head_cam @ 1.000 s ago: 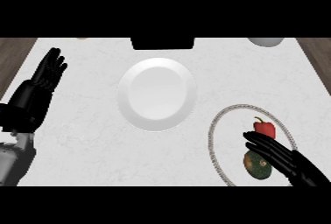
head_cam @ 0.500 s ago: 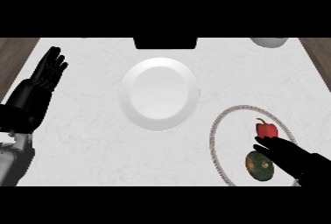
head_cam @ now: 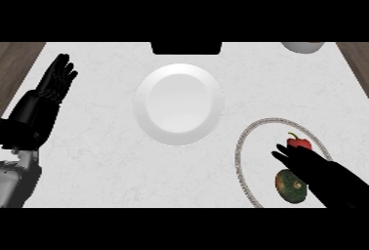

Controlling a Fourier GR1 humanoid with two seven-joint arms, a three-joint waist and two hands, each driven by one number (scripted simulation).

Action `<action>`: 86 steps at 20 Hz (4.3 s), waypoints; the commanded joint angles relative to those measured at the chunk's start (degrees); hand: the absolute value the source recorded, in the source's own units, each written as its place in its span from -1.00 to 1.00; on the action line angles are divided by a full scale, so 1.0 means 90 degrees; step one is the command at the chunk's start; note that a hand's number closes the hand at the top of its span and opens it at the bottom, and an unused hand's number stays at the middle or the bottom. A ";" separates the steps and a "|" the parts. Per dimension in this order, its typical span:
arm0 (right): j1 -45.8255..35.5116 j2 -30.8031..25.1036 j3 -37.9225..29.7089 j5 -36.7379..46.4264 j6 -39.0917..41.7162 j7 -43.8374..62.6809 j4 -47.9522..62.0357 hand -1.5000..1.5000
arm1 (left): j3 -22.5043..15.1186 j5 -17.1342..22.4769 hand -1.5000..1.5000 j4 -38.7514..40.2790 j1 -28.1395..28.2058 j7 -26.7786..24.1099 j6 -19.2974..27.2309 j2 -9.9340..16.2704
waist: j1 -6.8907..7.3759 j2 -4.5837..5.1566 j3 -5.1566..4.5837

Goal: Pick the squash from the placemat and place it in the plate

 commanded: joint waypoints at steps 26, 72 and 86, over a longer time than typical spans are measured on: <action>-0.0491 0.2065 -0.0332 0.2816 0.0196 -0.0851 0.3212 -1.00 | 0.0782 -0.0916 0.00 0.0567 -0.0273 -0.0072 -0.0769 -0.0920 | -0.0047 0.0003 0.0002; -0.3366 0.5535 0.0151 0.3658 -0.2045 0.4554 0.1414 1.00 | 0.0838 -0.1281 0.00 -0.0055 -0.0118 0.0320 -0.0837 -0.1257 | 0.0066 0.0012 0.0001; -0.6245 0.5541 -0.0016 0.1813 -0.4664 0.4012 0.6810 1.00 | 0.0842 -0.1169 0.00 -0.0183 -0.0322 0.0585 -0.1120 -0.1259 | 0.0363 0.0081 0.0001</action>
